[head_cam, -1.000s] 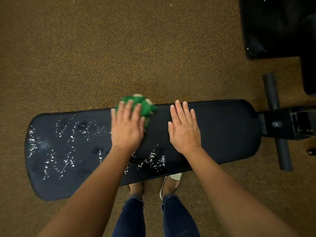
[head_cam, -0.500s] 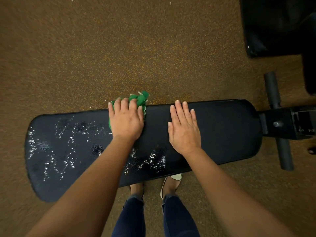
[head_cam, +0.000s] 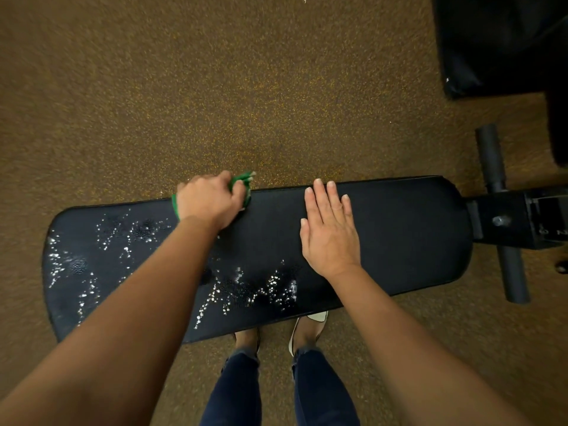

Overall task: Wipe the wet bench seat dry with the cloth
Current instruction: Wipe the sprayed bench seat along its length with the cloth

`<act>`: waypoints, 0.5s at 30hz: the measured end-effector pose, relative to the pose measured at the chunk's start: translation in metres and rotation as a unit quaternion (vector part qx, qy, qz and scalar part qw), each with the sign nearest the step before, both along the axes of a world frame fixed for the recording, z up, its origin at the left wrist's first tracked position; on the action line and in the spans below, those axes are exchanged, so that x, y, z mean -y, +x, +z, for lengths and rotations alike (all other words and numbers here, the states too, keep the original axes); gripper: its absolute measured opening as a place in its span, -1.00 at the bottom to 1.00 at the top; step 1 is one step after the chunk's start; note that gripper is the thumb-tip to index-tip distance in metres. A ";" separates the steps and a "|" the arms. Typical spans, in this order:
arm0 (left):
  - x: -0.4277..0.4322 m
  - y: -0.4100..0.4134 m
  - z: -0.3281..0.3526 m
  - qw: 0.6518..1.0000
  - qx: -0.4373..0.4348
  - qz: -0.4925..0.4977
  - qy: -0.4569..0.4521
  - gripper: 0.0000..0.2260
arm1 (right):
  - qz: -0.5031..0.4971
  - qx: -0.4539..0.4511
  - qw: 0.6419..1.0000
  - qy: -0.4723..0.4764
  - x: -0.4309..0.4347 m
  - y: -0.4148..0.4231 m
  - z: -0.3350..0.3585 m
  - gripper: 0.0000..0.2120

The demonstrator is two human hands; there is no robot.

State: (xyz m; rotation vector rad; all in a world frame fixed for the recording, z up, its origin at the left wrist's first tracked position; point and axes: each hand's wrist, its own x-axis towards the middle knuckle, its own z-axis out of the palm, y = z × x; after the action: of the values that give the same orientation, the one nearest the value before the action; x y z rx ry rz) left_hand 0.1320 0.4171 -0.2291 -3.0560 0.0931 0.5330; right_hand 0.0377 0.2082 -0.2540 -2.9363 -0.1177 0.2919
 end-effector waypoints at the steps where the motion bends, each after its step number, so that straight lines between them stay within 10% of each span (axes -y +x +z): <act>1: 0.016 0.001 -0.001 1.000 -0.005 -0.005 -0.004 -0.64 | 0.001 0.001 1.000 -0.001 0.000 0.000 0.000 -0.46; 6: 0.066 -0.001 0.003 0.990 -0.044 -0.095 -0.099 -0.65 | 0.002 0.013 1.000 0.004 0.001 0.000 0.001 -0.46; 15: 0.001 0.008 0.005 0.998 -0.050 0.034 -0.014 -0.59 | 0.002 0.000 1.000 -0.004 0.000 0.001 0.002 -0.46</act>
State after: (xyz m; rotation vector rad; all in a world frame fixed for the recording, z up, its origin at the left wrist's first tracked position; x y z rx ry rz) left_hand 0.1405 0.4166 -0.2237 -3.0685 -0.0006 0.6948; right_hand 0.0389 0.2078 -0.2521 -2.9450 -0.1227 0.2926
